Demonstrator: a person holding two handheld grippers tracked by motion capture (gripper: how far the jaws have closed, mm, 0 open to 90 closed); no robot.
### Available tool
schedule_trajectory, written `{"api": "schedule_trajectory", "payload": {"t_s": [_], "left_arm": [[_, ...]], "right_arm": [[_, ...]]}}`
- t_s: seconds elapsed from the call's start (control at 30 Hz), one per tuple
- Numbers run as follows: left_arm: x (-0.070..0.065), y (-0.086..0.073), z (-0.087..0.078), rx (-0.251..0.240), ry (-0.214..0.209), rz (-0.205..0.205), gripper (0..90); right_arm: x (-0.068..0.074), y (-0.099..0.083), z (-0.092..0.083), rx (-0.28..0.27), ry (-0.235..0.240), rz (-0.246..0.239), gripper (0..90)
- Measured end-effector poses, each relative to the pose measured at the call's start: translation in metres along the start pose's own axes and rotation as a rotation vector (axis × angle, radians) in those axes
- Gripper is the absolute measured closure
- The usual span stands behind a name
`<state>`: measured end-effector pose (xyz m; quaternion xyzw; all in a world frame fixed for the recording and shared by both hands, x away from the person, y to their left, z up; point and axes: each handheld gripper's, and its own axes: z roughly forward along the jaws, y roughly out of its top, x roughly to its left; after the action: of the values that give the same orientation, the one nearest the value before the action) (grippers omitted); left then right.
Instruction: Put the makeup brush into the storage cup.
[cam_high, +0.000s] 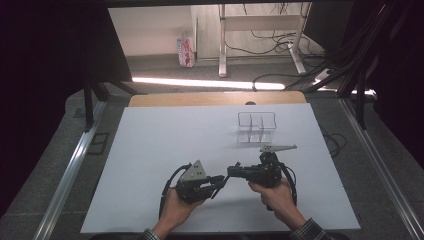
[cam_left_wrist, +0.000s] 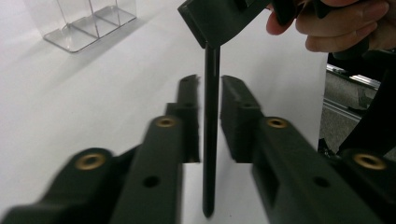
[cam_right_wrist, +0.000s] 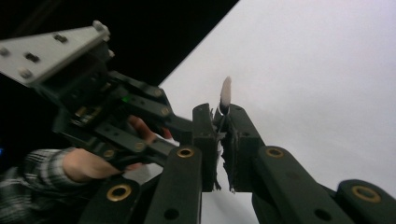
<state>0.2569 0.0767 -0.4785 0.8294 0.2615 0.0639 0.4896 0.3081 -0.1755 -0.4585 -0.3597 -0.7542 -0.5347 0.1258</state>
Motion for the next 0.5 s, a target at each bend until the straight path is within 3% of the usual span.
{"api": "schedule_trajectory", "payload": {"t_s": [0.1,0.23,0.33,0.5], "left_arm": [[0.0014,0.0,-0.0009,0.013,0.012,-0.005,60.9],[0.0026,-0.0007,-0.0022,0.027,0.029,-0.011,54.2],[0.0031,-0.0007,-0.0035,0.042,0.042,-0.012,43.8],[0.0036,-0.002,-0.0055,0.069,0.043,-0.011,36.8]], "right_arm": [[0.0012,0.0002,-0.0016,0.006,-0.033,-0.024,83.7],[0.0024,0.0002,-0.0029,0.007,-0.054,-0.054,83.6],[0.0033,0.0003,-0.0043,0.009,-0.068,-0.082,83.6],[0.0049,0.0004,-0.0066,0.012,-0.093,-0.12,83.7]]}}
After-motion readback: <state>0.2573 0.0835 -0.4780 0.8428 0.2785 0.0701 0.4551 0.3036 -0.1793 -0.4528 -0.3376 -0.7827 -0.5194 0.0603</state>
